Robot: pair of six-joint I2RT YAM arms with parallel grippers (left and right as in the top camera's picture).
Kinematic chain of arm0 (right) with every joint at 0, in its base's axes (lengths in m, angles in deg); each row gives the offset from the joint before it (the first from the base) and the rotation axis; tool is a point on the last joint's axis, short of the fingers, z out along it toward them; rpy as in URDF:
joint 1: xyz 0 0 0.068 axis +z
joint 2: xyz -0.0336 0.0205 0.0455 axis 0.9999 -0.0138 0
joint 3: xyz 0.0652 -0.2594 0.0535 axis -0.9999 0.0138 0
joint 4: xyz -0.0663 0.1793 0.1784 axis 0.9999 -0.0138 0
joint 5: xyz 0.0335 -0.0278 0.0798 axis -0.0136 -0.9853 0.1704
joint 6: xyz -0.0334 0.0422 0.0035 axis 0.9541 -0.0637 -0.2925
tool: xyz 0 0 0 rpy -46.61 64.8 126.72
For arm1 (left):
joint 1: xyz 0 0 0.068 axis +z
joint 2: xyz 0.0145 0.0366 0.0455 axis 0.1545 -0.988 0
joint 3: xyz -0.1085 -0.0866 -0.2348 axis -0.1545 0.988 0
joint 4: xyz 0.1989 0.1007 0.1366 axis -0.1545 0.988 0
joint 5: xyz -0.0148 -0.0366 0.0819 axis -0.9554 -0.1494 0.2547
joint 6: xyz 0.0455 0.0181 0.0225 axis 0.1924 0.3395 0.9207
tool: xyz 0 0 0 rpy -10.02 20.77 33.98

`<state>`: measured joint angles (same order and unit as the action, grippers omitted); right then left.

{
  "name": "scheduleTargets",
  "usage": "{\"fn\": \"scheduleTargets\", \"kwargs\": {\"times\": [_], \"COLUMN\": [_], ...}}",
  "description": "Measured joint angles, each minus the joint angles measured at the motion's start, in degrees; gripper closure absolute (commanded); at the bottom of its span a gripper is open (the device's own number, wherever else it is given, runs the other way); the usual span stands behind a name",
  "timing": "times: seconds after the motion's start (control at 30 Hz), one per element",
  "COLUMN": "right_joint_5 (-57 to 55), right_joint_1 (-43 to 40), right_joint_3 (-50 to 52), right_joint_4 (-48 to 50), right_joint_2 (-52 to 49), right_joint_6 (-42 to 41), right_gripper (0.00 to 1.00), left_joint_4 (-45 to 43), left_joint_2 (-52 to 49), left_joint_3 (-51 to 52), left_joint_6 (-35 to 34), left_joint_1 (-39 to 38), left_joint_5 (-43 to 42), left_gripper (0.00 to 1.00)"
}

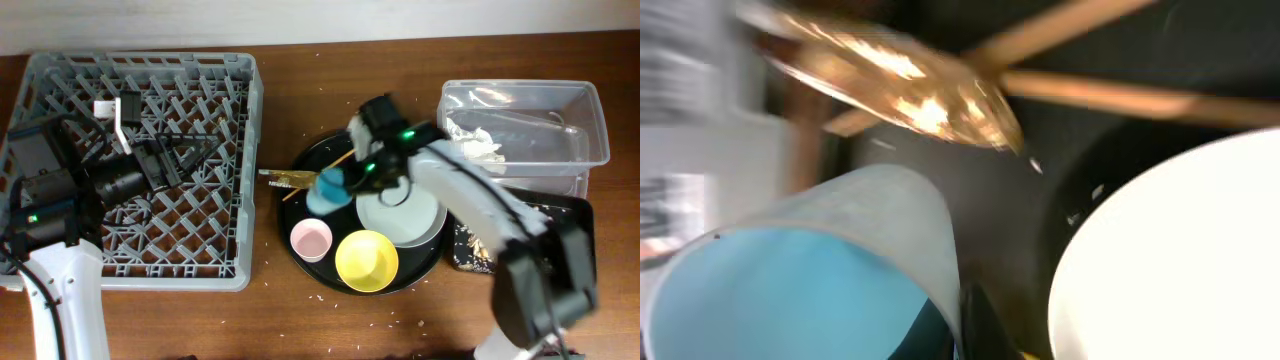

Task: Sort waste into correct bins and load items into the dishwasher rack
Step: 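Pass the blue cup from the right gripper to the left gripper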

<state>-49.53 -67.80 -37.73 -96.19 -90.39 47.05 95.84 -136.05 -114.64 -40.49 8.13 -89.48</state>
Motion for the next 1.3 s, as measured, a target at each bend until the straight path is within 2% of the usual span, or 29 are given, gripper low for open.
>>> {"fn": "scheduleTargets", "kwargs": {"times": [0.07, 0.13, 0.2, 0.23, 0.3, 0.47, 0.6, 0.67, 0.77, 0.87, 0.9, 1.03, 1.13, 1.17, 1.2, 1.23, 1.27, 1.3], "right_joint_5": [9.68, 22.82, 33.29, 37.22, 42.97, 46.31, 47.01, 47.23, 47.84, 47.65, 47.39, 47.39, 47.39, 47.41, 47.54, 48.02, 48.06, 48.02], "right_joint_1": [-4.26, -5.18, -4.26, -3.76, -3.19, -1.9, -1.46, -1.49, -1.46, -1.49, -1.49, -1.49, -1.49, -1.49, -1.46, -1.49, -1.49, -1.49], "right_joint_3": [-2.99, -4.57, -4.85, -4.83, -4.72, -4.72, -4.61, -4.59, -4.63, -4.61, -4.61, -4.61, -4.61, -4.61, -4.61, -4.61, -4.61, -4.61], "right_joint_4": [1.95, 4.48, 6.21, 7.08, 8.26, 9.27, 14.38, 17.42, 18.36, 16.57, 15.98, 14.64, 14.71, 14.73, 14.84, 14.95, 15.06, 15.43], "right_joint_2": [8.92, 15.74, 17.4, 17.33, 16.28, 15.93, 15.87, 15.87, 15.89, 15.87, 15.87, 15.87, 15.87, 15.87, 15.87, 15.87, 15.87, 15.87], "right_joint_6": [5.03, 11.39, 15.65, 17.14, 19.34, 20.52, 20.46, 19.58, 17.42, 16.74, 16.72, 16.57, 16.57, 16.52, 16.55, 16.31, 16.28, 16.17], "right_gripper": [0.96, 0.96, 0.96, 0.96, 0.96, 0.96, 0.96, 0.96, 0.96, 0.96, 0.96, 0.96, 0.96, 0.96, 0.92, 0.91, 0.83, 0.69], "left_joint_4": [-0.11, -2.32, -2.95, -3.02, -3.04, -3.04, -3.04, -3.08, -3.04, -2.99, -2.99, -9.88, -13.14, -13.25, -13.29, -13.35, -13.38, -13.42], "left_joint_2": [0.0, 0.0, 0.07, 0.07, 0.07, 0.11, 0.11, 0.11, 0.11, 0.11, 0.15, 0.17, 0.26, 0.26, 0.26, 0.26, 0.26, 0.26], "left_joint_3": [0.0, 0.0, 0.0, 0.0, 0.0, 0.0, 0.0, 0.0, -0.02, -0.02, 0.0, -0.04, -0.04, -0.04, -0.04, -0.04, -0.04, -0.04], "left_joint_6": [0.0, 0.09, 0.2, 0.2, 0.24, 0.22, 0.2, 0.22, 0.24, 0.17, 0.15, -1.6, -3.61, -3.89, -4.07, -4.17, -4.44, -4.55], "left_joint_1": [0.0, -1.66, -5.73, -8.13, -12.83, -15.3, -18.91, -20.5, -21.09, -21.14, -21.14, -21.14, -21.14, -21.14, -21.14, -21.14, -21.14, -21.14], "left_joint_5": [-2.64, -6.62, -9.18, -10.23, -13.73, -16.61, -16.41, -16.39, -16.02, -14.78, -14.36, -13.88, -13.94, -13.9, -13.84, -13.84, -13.84, -13.84], "left_gripper": [0.01, 0.01, 0.03, 0.07, 0.08, 0.08, 0.11, 0.24, 0.28, 0.26, 0.15, 0.14, 0.23, 0.32, 0.42, 0.42, 0.43, 0.43]}}
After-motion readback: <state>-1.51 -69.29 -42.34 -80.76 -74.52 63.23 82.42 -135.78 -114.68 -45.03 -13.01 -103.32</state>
